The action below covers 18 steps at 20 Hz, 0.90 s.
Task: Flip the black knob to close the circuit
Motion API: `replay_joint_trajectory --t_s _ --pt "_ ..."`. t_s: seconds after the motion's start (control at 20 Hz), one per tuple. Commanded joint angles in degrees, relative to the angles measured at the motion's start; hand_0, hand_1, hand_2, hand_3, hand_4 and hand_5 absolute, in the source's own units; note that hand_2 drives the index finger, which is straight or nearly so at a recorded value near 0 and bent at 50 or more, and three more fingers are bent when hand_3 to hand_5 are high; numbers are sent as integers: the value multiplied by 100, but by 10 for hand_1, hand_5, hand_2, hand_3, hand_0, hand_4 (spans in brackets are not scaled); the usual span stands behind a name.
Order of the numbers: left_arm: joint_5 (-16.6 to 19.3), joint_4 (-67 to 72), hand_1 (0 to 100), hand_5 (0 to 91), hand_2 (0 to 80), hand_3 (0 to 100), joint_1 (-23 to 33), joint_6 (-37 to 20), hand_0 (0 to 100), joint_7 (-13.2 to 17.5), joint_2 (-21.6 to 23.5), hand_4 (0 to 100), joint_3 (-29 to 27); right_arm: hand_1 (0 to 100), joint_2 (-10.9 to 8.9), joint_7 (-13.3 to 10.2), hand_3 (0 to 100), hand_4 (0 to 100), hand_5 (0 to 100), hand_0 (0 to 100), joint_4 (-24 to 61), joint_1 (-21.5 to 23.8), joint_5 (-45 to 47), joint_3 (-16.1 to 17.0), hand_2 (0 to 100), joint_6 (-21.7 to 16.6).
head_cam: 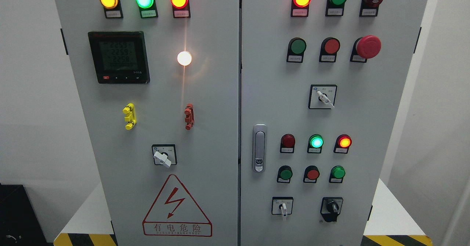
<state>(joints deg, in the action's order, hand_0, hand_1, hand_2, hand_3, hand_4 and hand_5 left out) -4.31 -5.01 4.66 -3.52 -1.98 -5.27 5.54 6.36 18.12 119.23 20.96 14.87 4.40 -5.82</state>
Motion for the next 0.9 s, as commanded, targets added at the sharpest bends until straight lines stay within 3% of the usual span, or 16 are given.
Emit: replay_joint_trajectory --t_s 0.0,0.85 --pt "0 0 556 0 0 0 0 0 120 -4 0 0 0 0 -29 69 0 0 0 0 31 137 244 -62 0 -15" --pt "0 0 556 0 0 0 0 0 120 -4 0 0 0 0 -29 52 0 0 0 0 -233 128 253 -44 0 -33"
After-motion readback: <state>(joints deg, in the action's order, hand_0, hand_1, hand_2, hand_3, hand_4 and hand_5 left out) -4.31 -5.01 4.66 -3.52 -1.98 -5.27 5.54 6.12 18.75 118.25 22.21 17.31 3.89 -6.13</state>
